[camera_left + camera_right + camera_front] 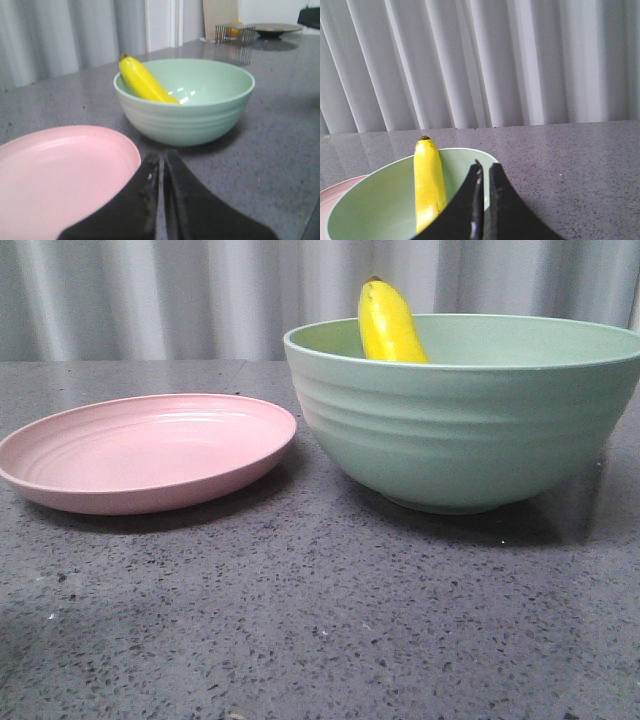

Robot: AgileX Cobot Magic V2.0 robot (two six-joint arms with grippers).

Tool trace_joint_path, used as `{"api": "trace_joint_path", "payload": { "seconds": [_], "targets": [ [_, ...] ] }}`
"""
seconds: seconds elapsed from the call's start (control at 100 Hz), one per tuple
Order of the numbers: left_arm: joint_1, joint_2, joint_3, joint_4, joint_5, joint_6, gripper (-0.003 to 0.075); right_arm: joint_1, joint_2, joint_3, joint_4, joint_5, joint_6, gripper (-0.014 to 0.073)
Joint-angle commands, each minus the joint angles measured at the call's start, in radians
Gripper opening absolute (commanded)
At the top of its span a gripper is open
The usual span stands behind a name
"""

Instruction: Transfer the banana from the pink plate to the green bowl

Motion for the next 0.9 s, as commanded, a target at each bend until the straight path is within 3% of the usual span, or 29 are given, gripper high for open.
{"api": "trace_joint_path", "payload": {
  "seconds": [0.0,0.14,0.29,0.38,0.89],
  "targets": [
    [0.000,-0.045,0.030,-0.003,-0.079,-0.002,-0.0020,-0.002,0.005,-0.027,-0.001,-0.077,-0.007,-0.0062],
    [0.020,-0.136,0.121,-0.003,-0.077,-0.002,-0.0020,-0.002,0.005,-0.027,-0.001,-0.077,-0.007,-0.0062],
    [0.120,-0.192,0.215,-0.003,-0.077,-0.002,-0.0020,-0.002,0.005,-0.027,-0.001,-0.077,-0.007,-0.0062],
    [0.202,-0.234,0.223,-0.003,0.005,-0.002,-0.0020,-0.002,0.005,-0.027,-0.001,-0.077,-0.007,-0.0062],
    [0.719,-0.448,0.226,-0.003,0.101,-0.002,-0.0020,-0.002,0.005,-0.027,-0.001,-0.077,-0.007,-0.0062]
  ]
}}
